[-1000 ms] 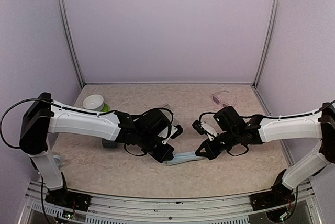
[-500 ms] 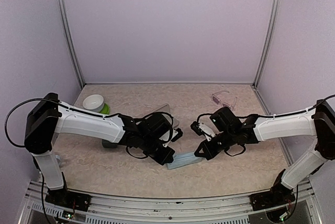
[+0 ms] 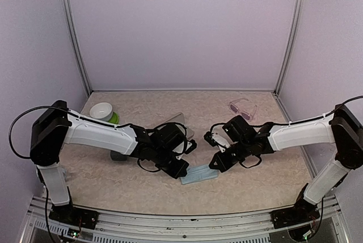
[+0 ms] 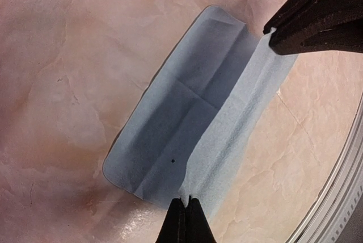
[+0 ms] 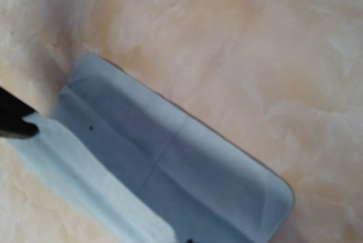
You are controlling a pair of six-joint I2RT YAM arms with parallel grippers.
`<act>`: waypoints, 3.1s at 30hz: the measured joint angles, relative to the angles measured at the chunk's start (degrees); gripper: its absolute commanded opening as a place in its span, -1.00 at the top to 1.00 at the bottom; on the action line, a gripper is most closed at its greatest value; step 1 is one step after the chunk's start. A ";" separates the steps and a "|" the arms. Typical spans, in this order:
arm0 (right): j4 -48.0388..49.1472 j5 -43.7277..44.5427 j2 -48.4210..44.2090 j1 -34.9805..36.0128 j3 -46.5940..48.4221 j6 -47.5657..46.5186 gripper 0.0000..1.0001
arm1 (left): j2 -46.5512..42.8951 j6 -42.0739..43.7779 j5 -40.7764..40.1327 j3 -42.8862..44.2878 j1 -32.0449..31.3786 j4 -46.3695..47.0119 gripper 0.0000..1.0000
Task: Organize the sunglasses
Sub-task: Fold the glasses cleaning cloth at the center of the board, then pick up the folded cleaning cloth from the center of the board.
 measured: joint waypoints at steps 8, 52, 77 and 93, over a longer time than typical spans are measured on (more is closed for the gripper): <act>0.02 0.55 1.84 0.09 0.50 -0.17 1.00 | 1.33 0.02 -0.22 0.02 0.02 0.42 1.00; -1.14 5.55 6.71 0.09 3.23 -0.61 0.52 | 3.78 0.02 -3.23 2.10 1.01 -3.04 0.57; -3.45 17.55 -16.02 0.09 -4.48 3.85 -0.25 | -27.32 5.27 -19.06 1.66 18.45 -0.02 -0.86; -7.52 11.21 -15.04 -0.85 -5.57 26.16 -0.23 | -28.61 22.08 -10.99 -16.63 -2.78 8.57 -0.38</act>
